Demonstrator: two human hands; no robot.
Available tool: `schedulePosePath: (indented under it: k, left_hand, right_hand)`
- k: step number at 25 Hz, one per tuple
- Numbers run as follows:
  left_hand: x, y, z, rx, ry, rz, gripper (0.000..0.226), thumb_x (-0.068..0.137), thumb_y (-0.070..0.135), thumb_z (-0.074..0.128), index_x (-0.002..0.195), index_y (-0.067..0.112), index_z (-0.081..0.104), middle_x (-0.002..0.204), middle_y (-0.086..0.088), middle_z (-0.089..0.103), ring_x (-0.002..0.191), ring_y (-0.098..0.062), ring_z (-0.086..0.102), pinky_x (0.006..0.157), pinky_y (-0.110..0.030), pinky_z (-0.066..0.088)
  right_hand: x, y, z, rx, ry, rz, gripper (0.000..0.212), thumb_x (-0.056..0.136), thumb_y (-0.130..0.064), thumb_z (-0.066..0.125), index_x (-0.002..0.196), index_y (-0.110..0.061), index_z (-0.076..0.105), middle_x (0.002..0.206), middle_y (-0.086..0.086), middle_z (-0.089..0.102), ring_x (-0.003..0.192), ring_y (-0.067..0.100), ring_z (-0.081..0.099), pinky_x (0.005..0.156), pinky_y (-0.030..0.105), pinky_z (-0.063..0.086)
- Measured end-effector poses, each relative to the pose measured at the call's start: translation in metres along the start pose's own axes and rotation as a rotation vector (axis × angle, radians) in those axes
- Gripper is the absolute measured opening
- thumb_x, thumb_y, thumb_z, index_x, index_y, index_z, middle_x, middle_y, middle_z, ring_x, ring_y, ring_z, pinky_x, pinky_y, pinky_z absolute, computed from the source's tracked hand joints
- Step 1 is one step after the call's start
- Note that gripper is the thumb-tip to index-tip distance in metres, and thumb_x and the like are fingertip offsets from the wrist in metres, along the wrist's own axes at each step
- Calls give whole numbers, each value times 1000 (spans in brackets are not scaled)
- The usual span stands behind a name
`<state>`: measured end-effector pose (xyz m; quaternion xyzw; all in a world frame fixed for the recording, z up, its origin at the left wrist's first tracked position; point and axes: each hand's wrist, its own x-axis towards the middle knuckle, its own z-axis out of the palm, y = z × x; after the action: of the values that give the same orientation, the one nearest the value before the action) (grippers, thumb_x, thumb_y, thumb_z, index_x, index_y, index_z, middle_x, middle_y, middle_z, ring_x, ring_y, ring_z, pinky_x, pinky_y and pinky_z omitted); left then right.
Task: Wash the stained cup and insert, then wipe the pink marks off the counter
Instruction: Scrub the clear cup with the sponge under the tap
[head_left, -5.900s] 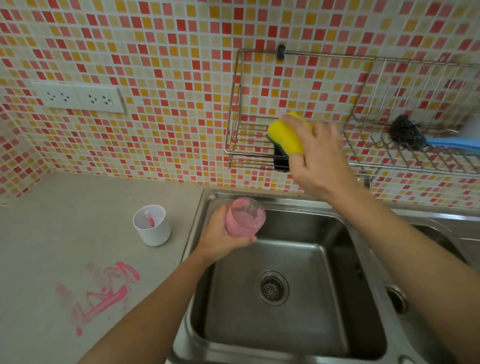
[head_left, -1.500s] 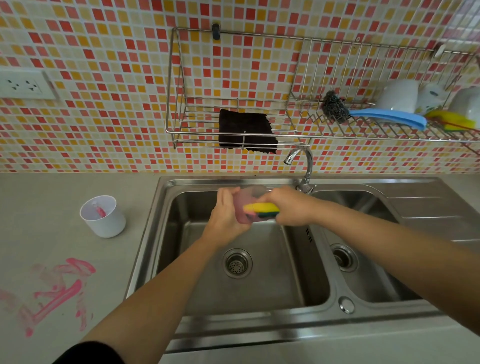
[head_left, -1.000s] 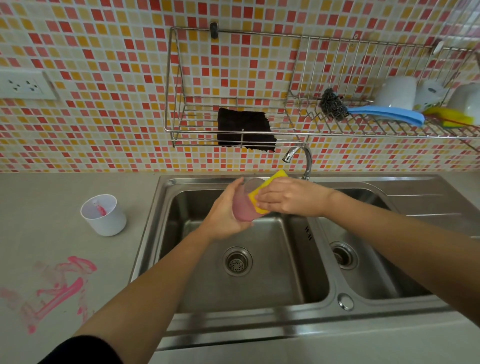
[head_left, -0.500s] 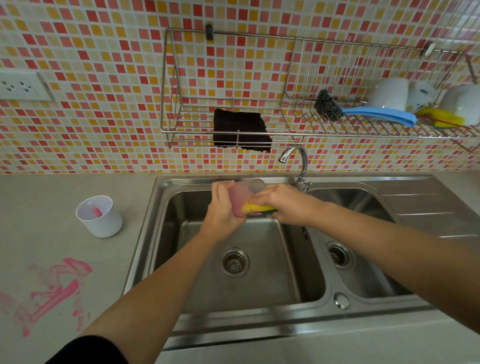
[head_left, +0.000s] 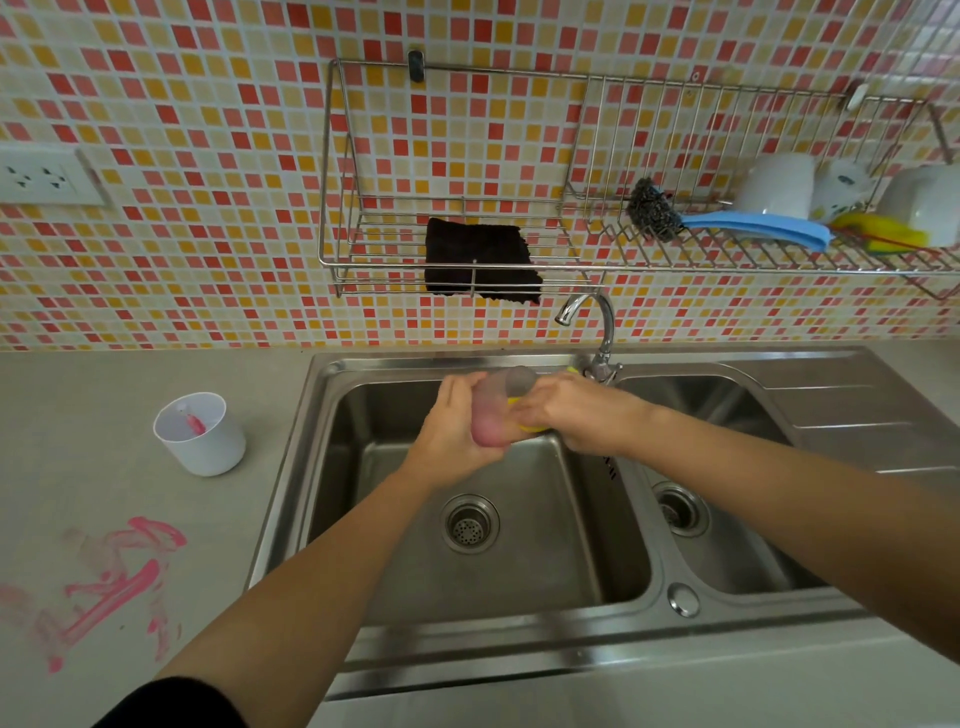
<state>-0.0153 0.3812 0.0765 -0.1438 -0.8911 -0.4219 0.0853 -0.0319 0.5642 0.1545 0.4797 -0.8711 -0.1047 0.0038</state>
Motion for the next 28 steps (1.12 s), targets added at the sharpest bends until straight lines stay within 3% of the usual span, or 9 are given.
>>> schedulePosePath:
  k: [2, 5, 10, 13, 15, 18, 21, 23, 28]
  left_hand:
    - [-4, 3, 5, 19, 52, -9, 86, 61, 20, 85, 130, 2, 37, 124, -13, 40, 109, -26, 51, 85, -28, 46]
    - [-6, 6, 7, 68, 128, -24, 85, 62, 20, 84, 130, -1, 37, 122, -16, 39, 101, -29, 53, 79, -33, 50]
    - [-3, 8, 11, 211, 103, 109, 81, 59, 19, 86, 122, -8, 42, 114, -22, 44, 86, -38, 60, 63, -42, 56]
    - [-9, 1, 15, 229, 80, 103, 79, 59, 17, 87, 121, -9, 43, 113, -23, 46, 84, -35, 60, 60, -42, 58]
    - [-9, -5, 14, 231, 74, 93, 79, 59, 16, 86, 121, -9, 43, 115, -23, 45, 89, -36, 59, 63, -45, 58]
    - [-8, -10, 9, 177, 76, 49, 79, 63, 17, 83, 125, -7, 39, 120, -21, 39, 100, -35, 55, 73, -45, 57]
    - [-8, -11, 7, 81, 83, -111, 83, 63, 19, 83, 128, 1, 34, 123, -12, 34, 105, -26, 49, 81, -39, 54]
    - [-9, -14, 7, 18, 112, -193, 85, 61, 21, 85, 127, 5, 34, 121, -7, 35, 105, -18, 45, 82, -31, 50]
    - [-12, -22, 1, -180, 163, -358, 86, 55, 21, 88, 123, 14, 36, 122, -2, 38, 108, -15, 47, 81, -22, 46]
  right_hand:
    - [1, -1, -2, 212, -111, 140, 25, 70, 4, 60, 87, -15, 65, 87, 5, 68, 83, 25, 61, 76, 39, 50]
    - [-1, -5, -2, 266, -5, 162, 48, 71, 15, 57, 111, -9, 64, 114, 12, 65, 107, 31, 58, 90, 37, 47]
    - [4, -20, -8, 467, -162, 388, 25, 72, 8, 55, 69, -15, 48, 71, -1, 46, 77, 25, 52, 53, 26, 34]
    - [-3, 0, -17, 726, -245, 443, 25, 71, 2, 64, 85, -17, 57, 75, -1, 53, 76, 21, 54, 62, 29, 41]
    - [-8, 9, -14, 658, -270, 427, 31, 74, -11, 72, 99, -22, 56, 91, -2, 60, 87, 17, 56, 75, 33, 48]
    - [-14, 12, 1, 423, -144, 412, 45, 86, -16, 62, 126, -22, 43, 118, 3, 52, 103, 20, 54, 88, 39, 48]
    - [-9, 1, 17, 354, -54, 430, 72, 89, 0, 47, 142, -40, 18, 120, 9, 37, 84, 22, 54, 71, 38, 50]
    - [3, -9, 29, 308, -20, 468, 85, 86, 7, 44, 144, -46, 10, 131, 14, 29, 96, 30, 52, 72, 39, 47]
    - [22, -21, 71, 426, 226, 767, 43, 94, -45, 42, 134, -35, 31, 120, 16, 34, 107, 34, 43, 82, 52, 48]
